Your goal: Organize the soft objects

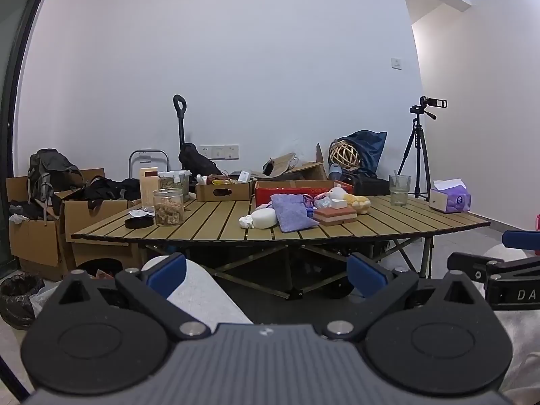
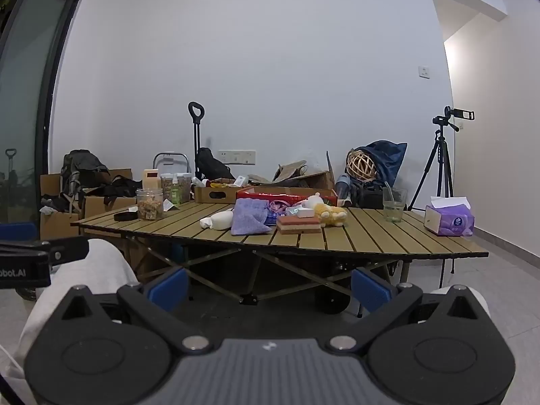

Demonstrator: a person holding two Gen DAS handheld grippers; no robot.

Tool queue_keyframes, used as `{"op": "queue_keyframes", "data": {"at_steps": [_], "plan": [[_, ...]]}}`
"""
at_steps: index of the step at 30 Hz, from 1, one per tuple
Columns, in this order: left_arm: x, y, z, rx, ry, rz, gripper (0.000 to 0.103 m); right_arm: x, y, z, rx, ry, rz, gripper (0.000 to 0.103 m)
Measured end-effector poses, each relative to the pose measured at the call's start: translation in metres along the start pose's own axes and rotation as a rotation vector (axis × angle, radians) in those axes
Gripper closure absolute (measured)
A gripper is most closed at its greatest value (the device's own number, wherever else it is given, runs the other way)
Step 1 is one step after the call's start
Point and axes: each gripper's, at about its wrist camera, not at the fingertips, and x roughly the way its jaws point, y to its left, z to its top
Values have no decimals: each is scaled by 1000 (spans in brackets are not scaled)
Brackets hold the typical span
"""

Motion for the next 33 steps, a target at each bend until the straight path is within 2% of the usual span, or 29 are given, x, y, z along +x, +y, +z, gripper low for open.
{"op": "queue_keyframes", "data": {"at_steps": [33], "plan": [[0,2,0,4,-8,-10,0,-6,-1,1,-29,-57,-7,0]]}}
